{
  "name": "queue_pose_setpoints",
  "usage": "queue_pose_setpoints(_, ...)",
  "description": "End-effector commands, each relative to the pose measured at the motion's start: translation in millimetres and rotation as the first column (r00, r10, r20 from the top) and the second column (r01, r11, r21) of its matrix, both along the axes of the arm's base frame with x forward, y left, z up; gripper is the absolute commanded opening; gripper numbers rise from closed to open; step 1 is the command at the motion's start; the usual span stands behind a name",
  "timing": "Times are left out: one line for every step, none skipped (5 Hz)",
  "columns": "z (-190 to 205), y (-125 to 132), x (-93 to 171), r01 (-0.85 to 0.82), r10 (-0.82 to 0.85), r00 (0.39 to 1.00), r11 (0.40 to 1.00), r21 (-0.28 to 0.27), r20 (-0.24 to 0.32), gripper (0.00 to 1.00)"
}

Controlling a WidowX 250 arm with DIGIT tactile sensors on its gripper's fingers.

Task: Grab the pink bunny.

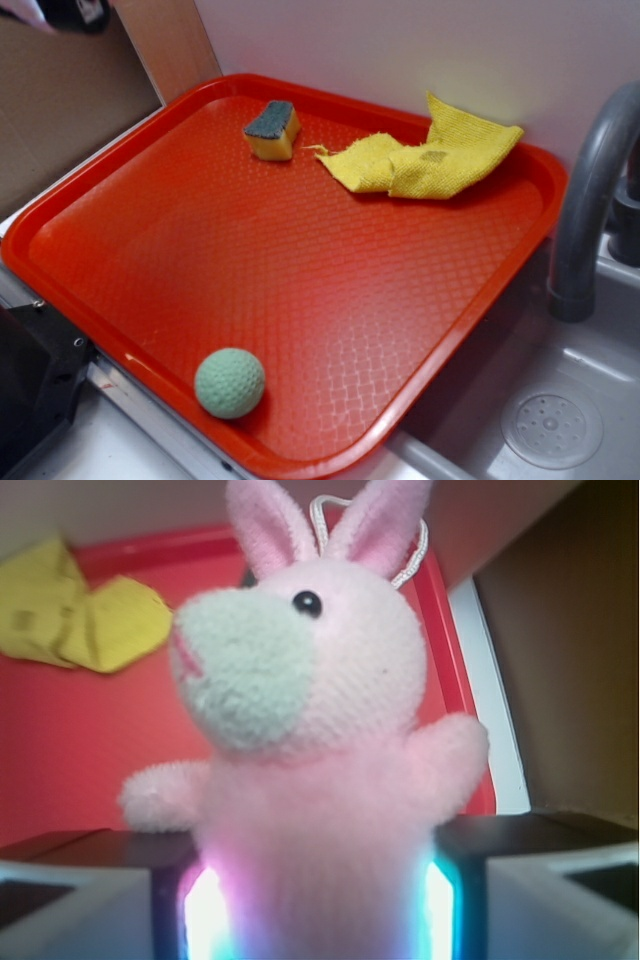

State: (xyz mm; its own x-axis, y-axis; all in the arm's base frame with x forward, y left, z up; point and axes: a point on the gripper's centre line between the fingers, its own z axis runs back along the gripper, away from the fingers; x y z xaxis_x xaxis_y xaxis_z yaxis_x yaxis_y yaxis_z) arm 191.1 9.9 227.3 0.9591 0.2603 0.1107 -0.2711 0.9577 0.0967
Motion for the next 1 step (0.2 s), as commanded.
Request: queue_pose_setpoints(-0.2, 4.4, 7.2, -0.003, 0.003, 0.999, 1.000, 0.004, 0.042, 0.00)
